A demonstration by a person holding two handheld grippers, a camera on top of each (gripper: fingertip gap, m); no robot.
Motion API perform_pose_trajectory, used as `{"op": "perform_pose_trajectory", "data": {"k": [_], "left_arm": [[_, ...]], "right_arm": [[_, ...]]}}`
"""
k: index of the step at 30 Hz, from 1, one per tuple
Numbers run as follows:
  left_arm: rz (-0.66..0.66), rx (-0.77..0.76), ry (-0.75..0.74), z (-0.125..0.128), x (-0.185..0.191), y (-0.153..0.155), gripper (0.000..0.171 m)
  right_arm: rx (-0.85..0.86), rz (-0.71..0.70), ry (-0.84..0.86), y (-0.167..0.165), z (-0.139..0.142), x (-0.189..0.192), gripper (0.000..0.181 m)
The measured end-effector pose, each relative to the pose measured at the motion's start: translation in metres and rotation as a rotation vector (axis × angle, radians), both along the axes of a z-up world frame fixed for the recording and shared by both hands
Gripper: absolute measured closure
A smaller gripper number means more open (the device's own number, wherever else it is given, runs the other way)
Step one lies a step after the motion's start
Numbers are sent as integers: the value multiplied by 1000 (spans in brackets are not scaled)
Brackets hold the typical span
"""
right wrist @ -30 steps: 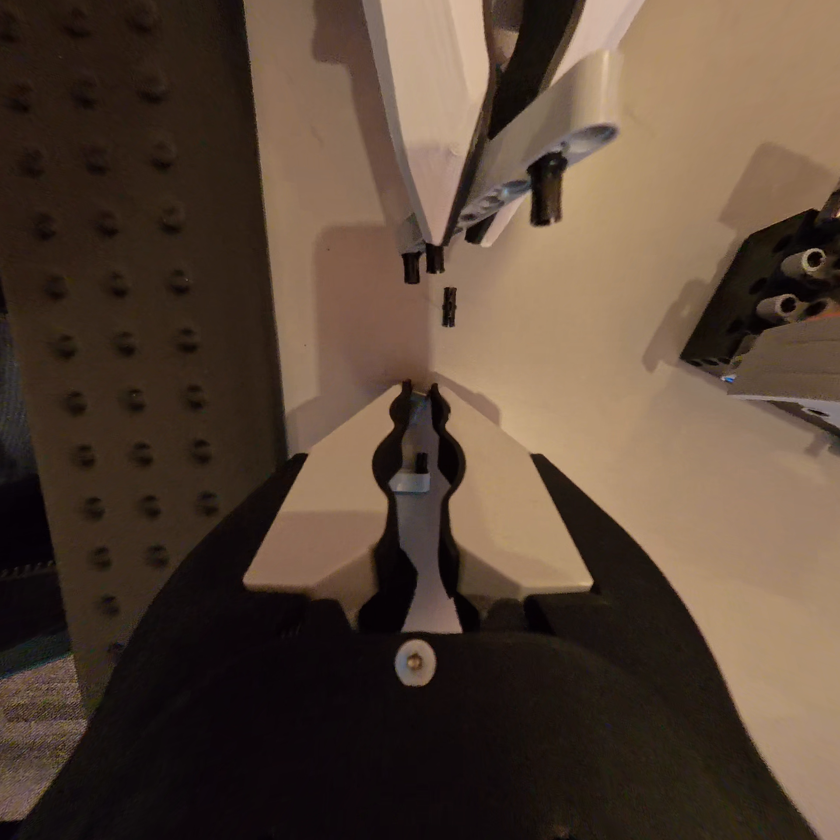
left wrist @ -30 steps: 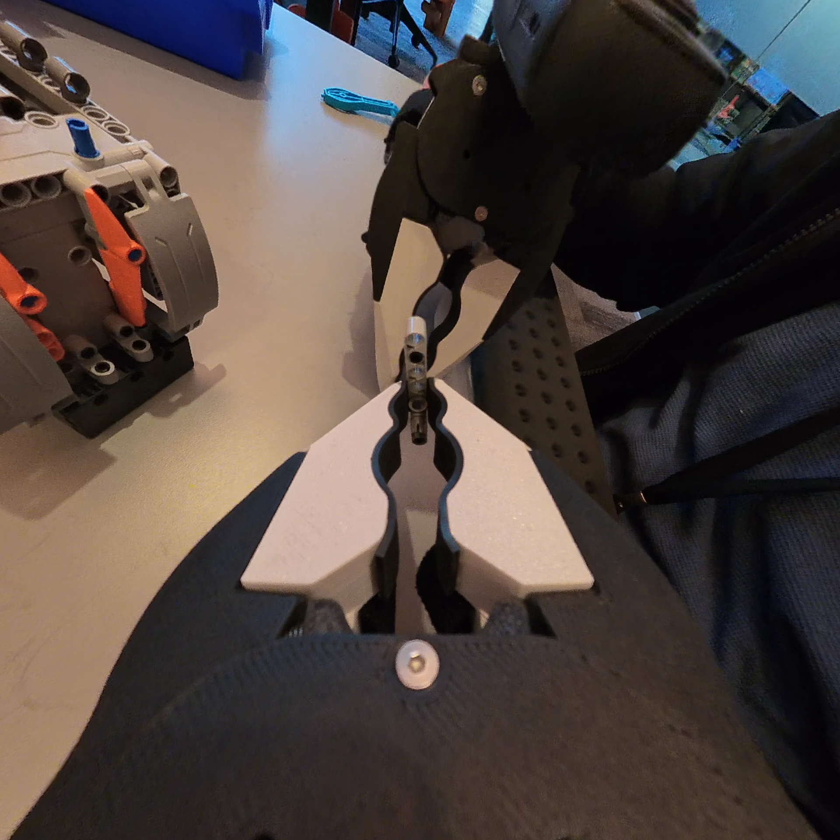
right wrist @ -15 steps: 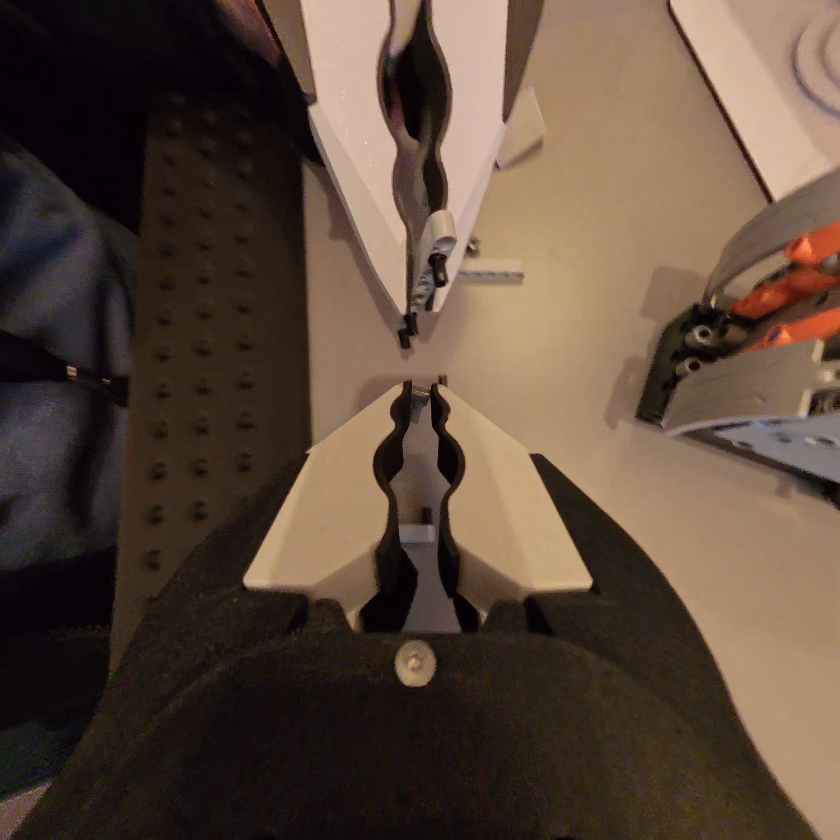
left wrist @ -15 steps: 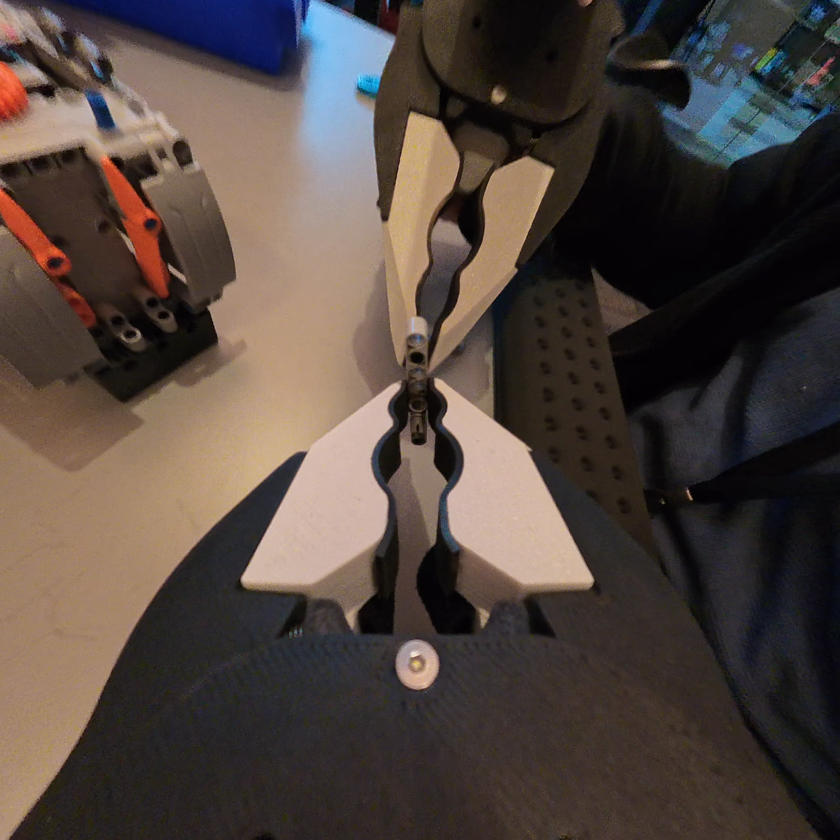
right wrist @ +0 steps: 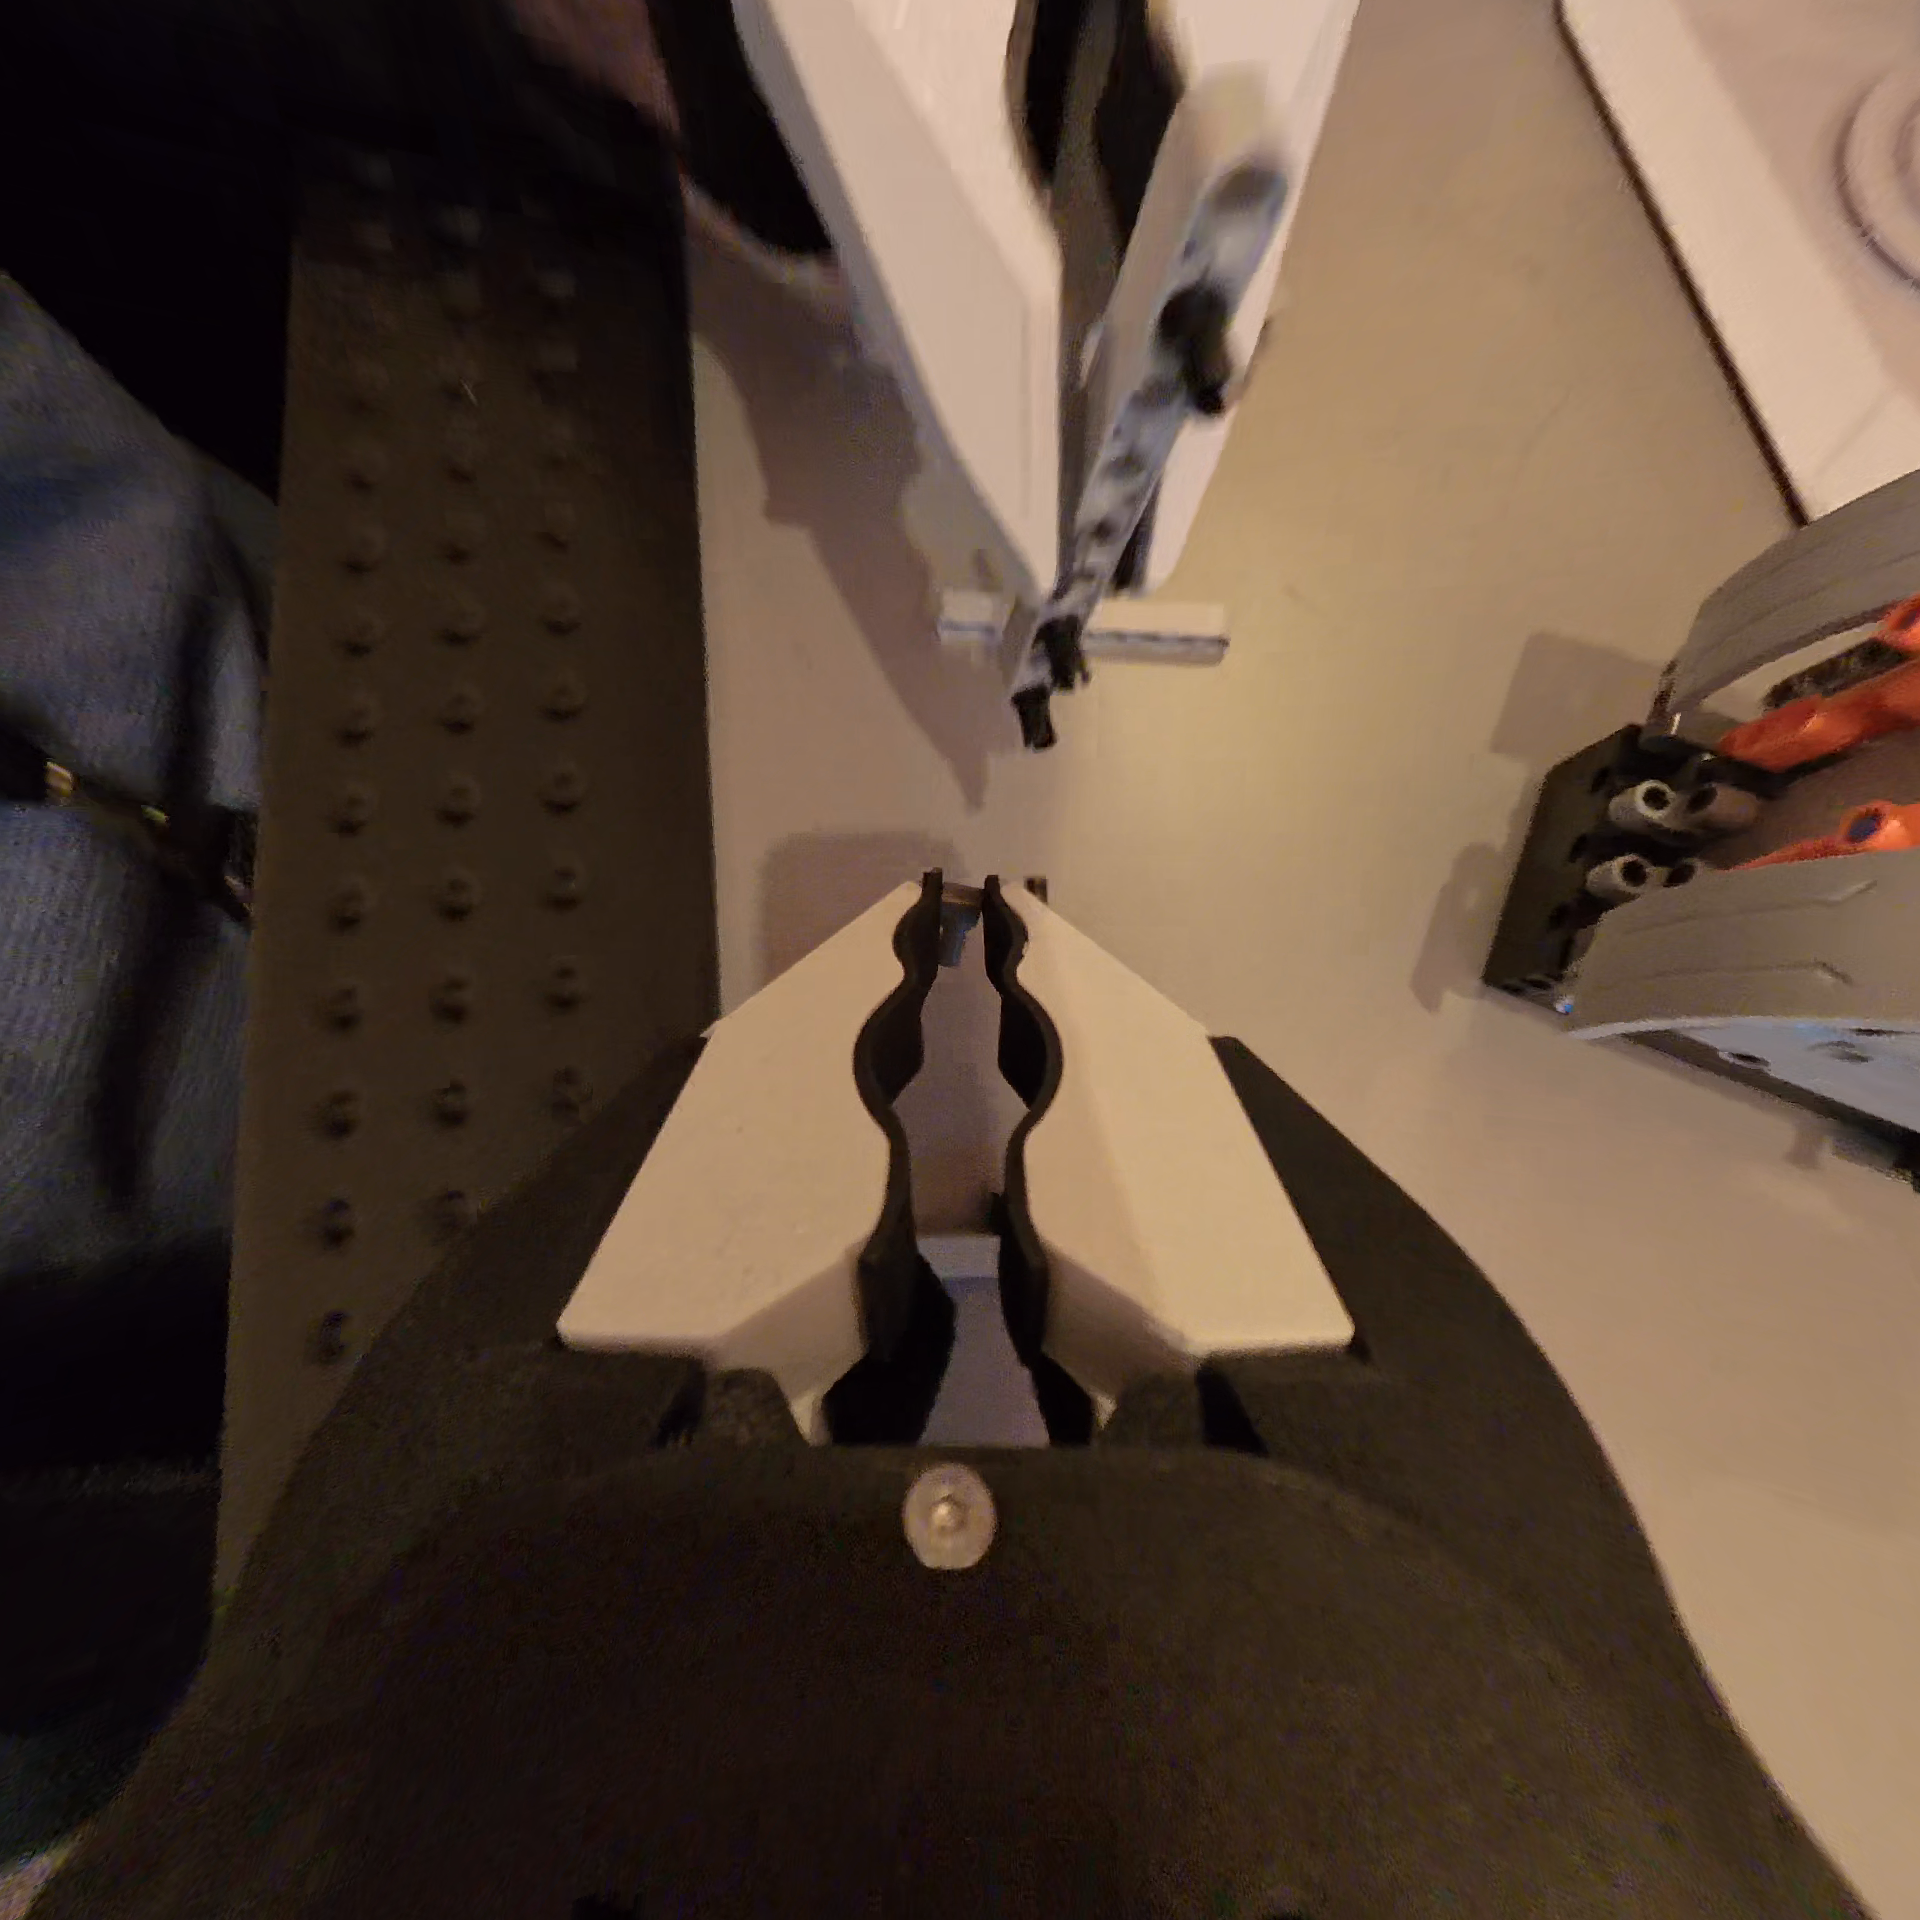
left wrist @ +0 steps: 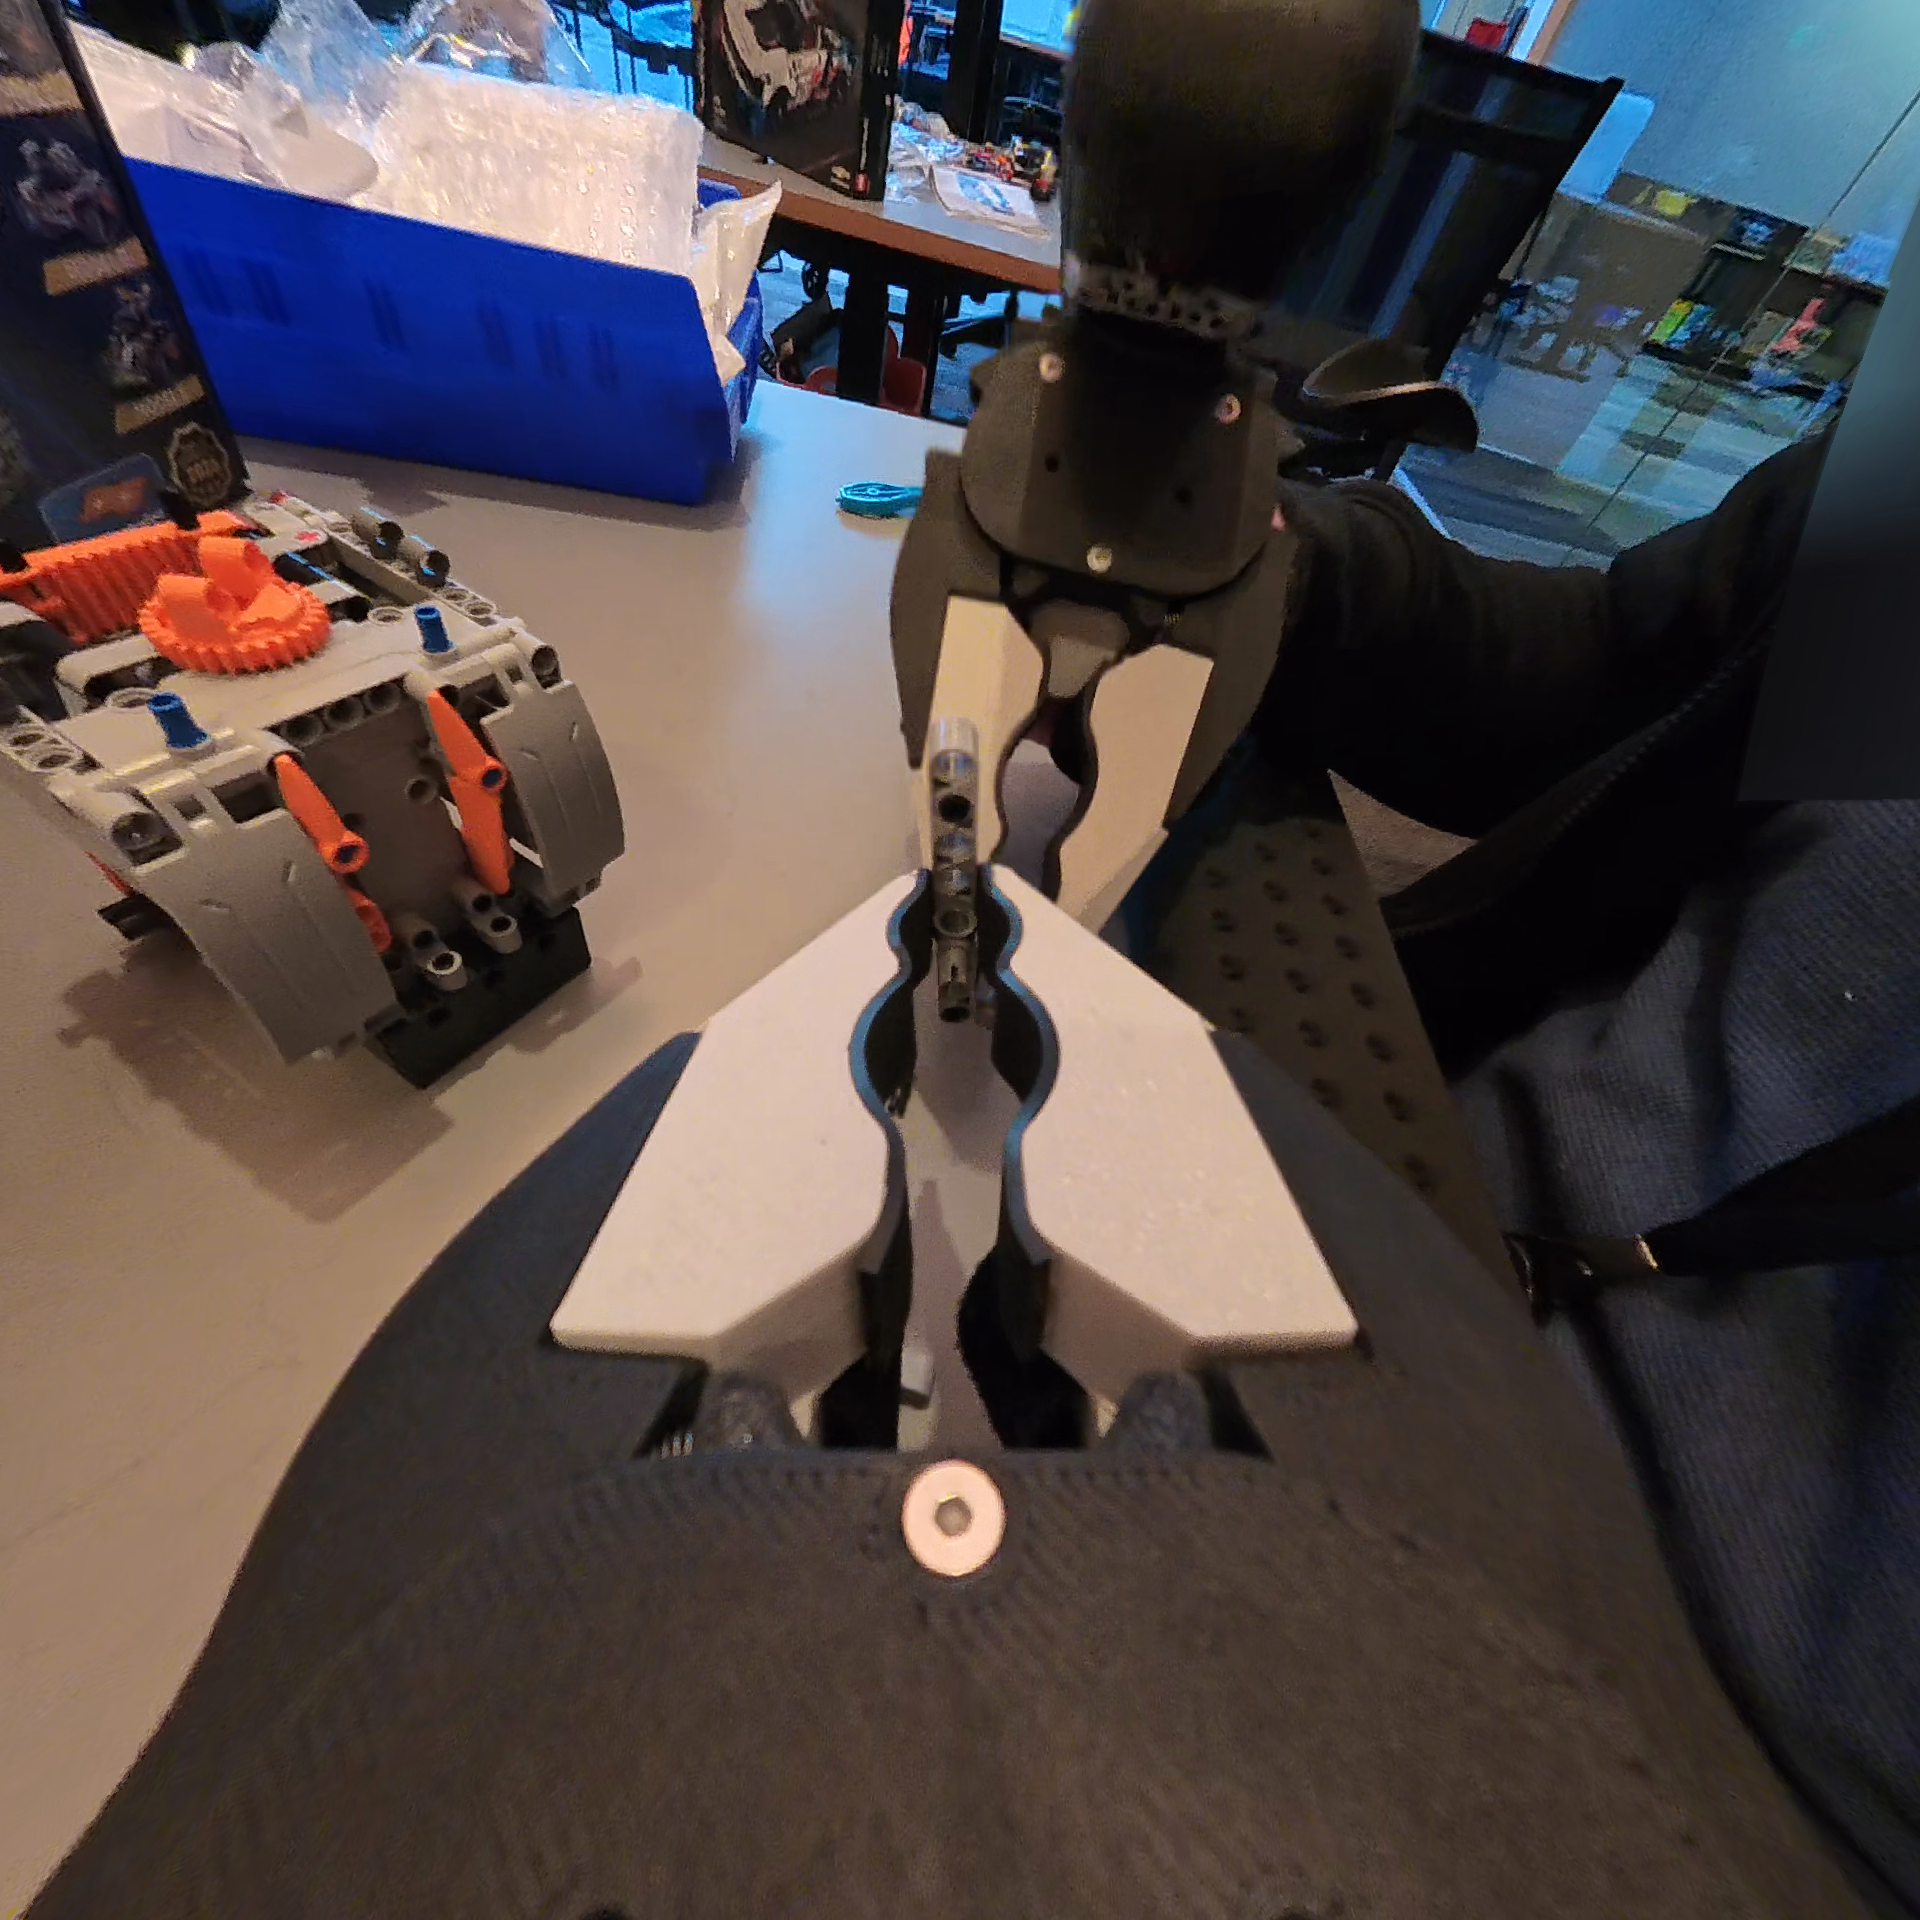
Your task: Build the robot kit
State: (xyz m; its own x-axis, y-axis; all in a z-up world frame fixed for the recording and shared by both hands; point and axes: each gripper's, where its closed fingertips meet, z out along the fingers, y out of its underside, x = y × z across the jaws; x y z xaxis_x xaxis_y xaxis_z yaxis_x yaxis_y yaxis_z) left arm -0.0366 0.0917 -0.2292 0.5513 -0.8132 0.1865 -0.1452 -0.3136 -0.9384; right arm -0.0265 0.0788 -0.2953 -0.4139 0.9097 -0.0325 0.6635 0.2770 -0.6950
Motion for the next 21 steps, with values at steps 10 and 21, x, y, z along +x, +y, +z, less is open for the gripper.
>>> {"op": "perform_pose_trajectory", "data": {"k": [10,21], "left_arm": [[14,82,-83,22,-8,-1,166],[0,135,-195,44,-14,-6,166]], "right_arm": [[190,22,-159,2,-36,5,175],[96,-115,88,13,23,-17,148]]}}
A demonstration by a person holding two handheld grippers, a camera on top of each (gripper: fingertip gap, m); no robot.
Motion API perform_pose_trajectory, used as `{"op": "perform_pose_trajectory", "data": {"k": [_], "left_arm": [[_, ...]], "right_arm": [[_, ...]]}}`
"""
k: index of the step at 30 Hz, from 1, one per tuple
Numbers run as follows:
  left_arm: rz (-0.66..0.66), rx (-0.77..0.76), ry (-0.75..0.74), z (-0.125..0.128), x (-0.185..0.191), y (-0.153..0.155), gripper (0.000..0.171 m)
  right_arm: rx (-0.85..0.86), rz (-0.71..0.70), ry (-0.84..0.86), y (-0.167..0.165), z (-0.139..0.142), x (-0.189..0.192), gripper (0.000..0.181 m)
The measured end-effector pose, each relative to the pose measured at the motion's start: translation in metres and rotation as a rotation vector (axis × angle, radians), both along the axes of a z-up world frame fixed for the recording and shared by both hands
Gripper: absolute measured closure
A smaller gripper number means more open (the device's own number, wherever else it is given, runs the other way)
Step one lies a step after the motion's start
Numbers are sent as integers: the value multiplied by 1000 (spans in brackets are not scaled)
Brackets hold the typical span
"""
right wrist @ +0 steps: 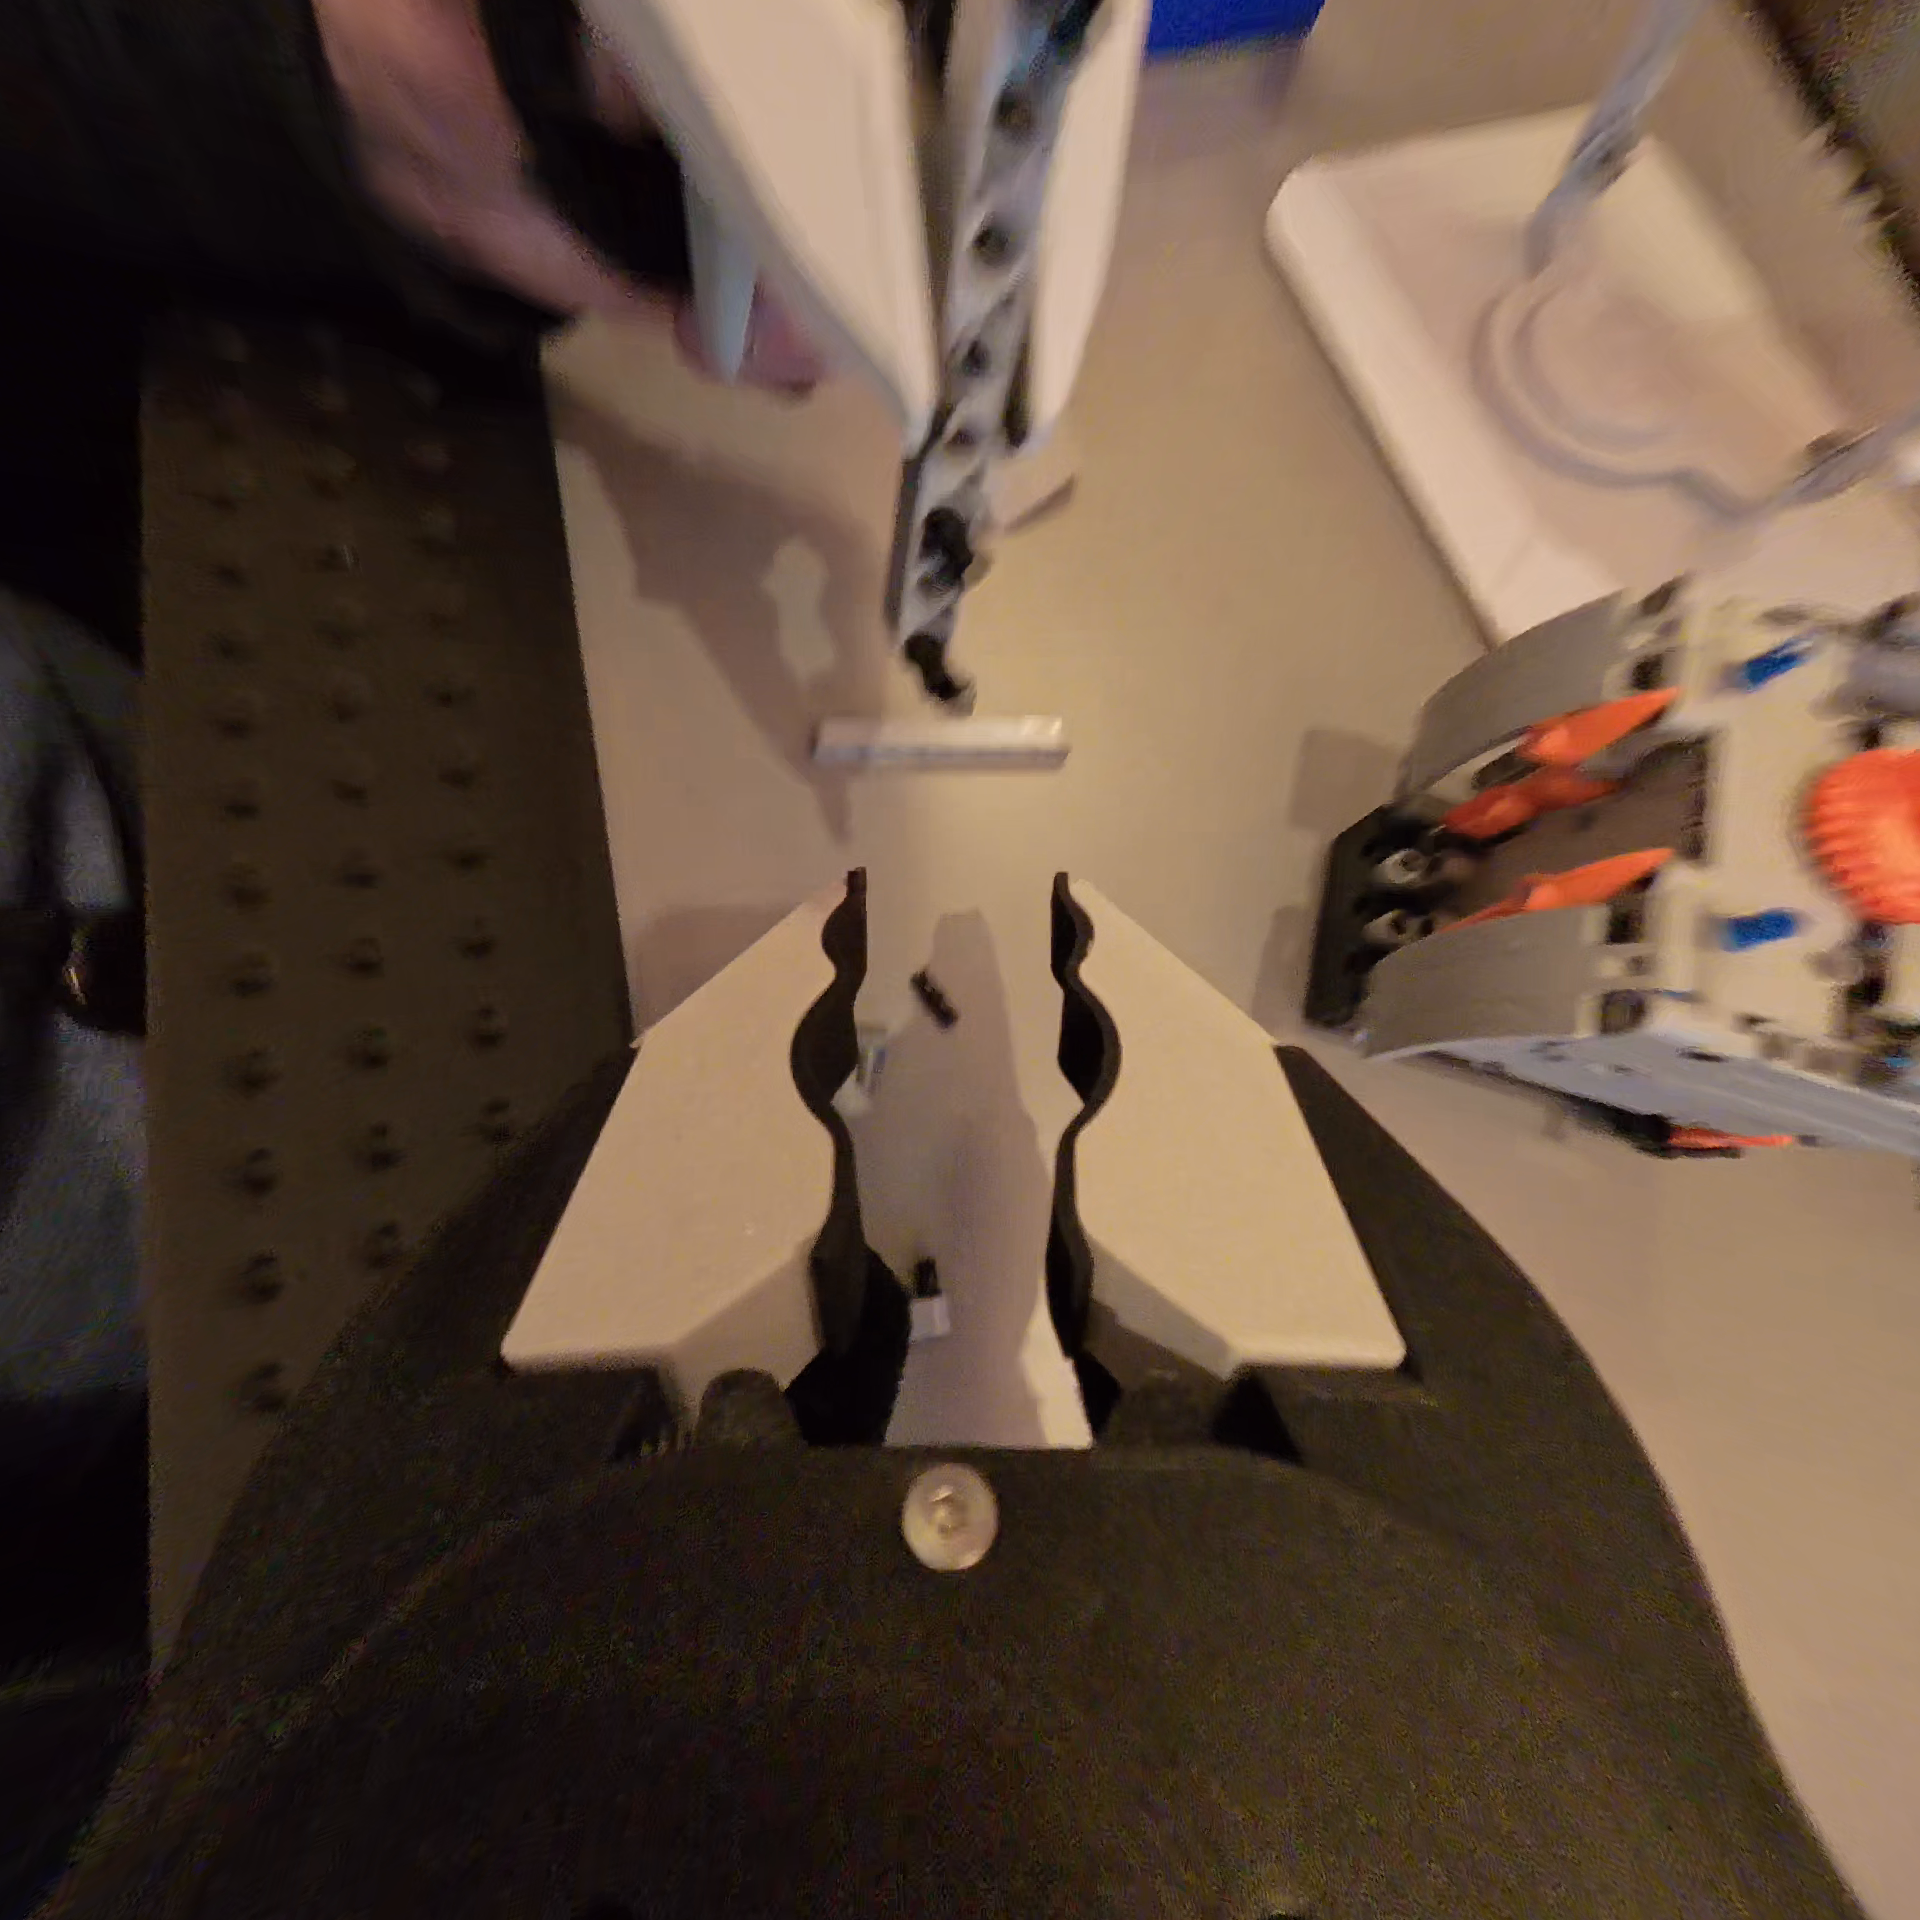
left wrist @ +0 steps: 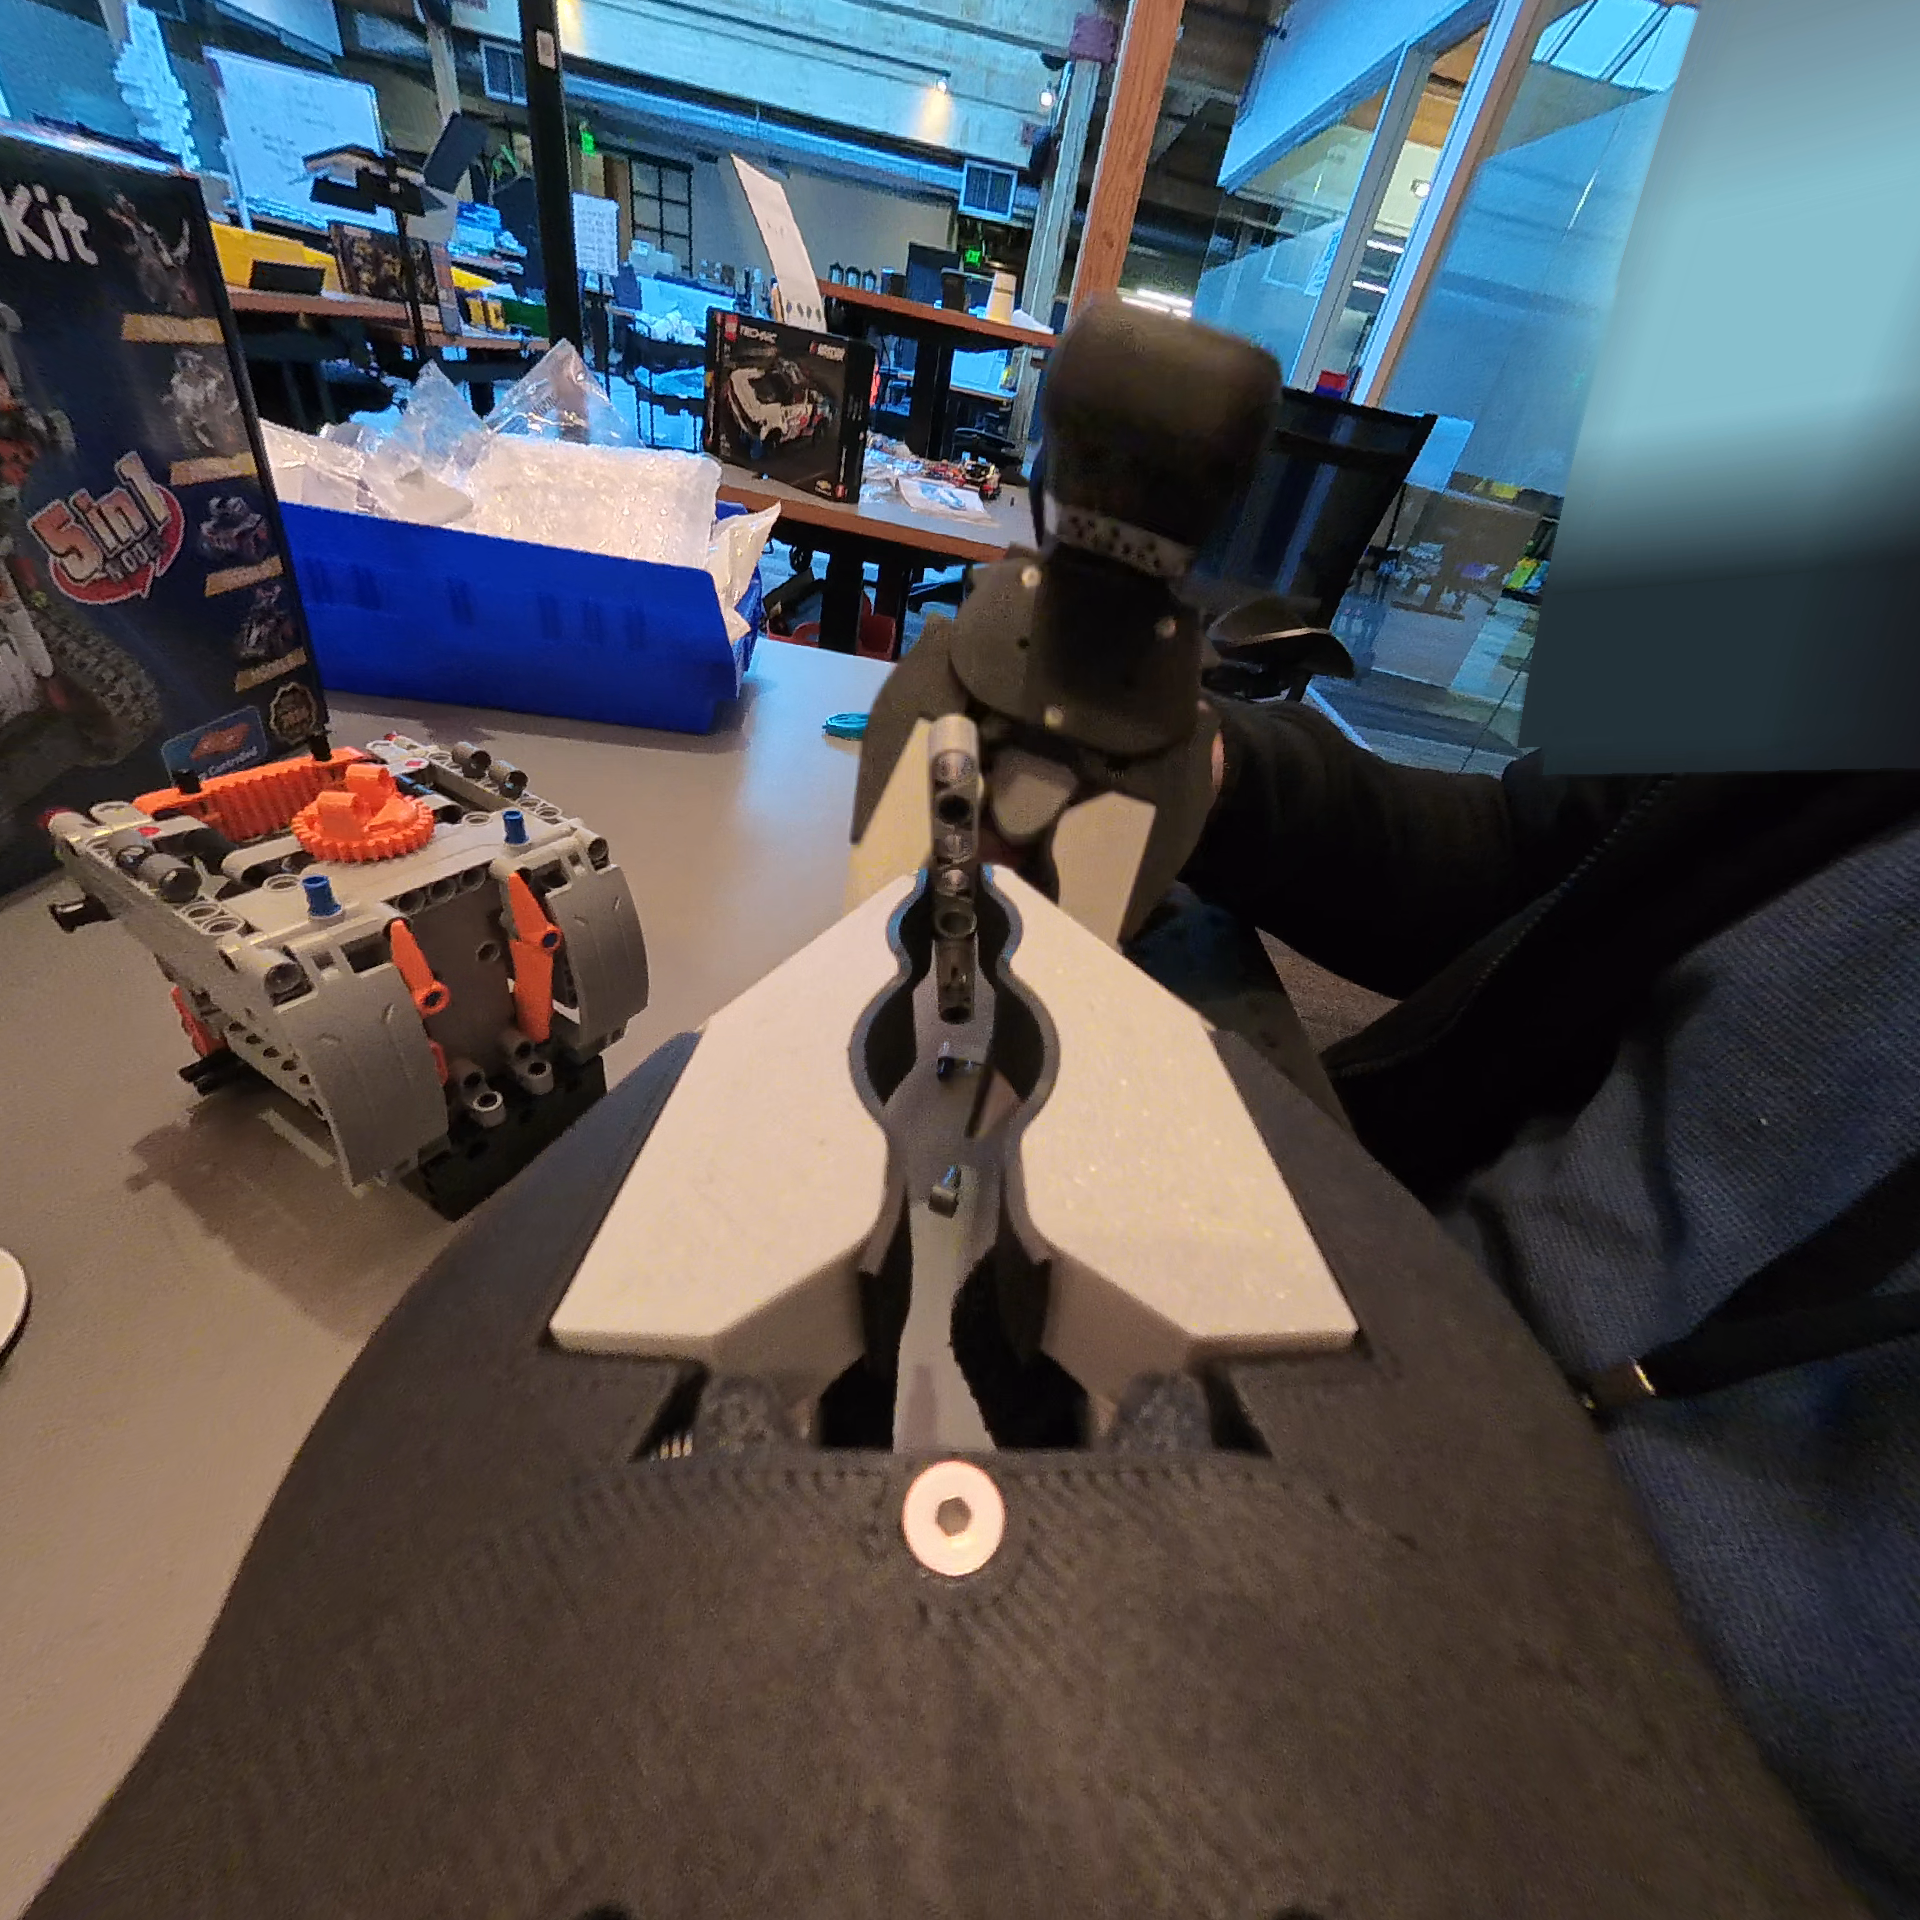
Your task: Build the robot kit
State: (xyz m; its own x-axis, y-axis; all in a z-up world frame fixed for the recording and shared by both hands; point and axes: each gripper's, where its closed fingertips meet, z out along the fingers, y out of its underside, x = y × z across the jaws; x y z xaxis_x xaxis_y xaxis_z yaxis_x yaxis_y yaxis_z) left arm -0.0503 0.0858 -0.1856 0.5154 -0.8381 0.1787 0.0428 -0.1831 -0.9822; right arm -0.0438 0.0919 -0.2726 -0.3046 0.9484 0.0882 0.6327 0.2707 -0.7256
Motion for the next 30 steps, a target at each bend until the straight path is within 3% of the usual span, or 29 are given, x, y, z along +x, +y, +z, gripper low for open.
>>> {"op": "perform_pose_trajectory", "data": {"k": [4,9,12,16,19,24,30], "left_arm": [[-11,17,-27,5,0,-2,167],[-27,28,-59,10,1,-3,167],[-37,38,-55,10,4,-3,166],[-35,28,-43,7,5,-1,165],[-15,34,-58,12,-2,1,156],[-27,49,3,10,0,-3,162],[-6,68,40,9,0,-3,163]], "right_arm": [[-65,-29,189,2,42,-14,148],[-105,14,236,-9,56,-21,149],[-143,43,277,-16,65,-22,171],[-172,37,248,-14,63,-19,176],[-90,27,216,-7,59,-13,176],[128,38,99,2,47,-6,176],[174,39,102,5,49,-8,176]]}}
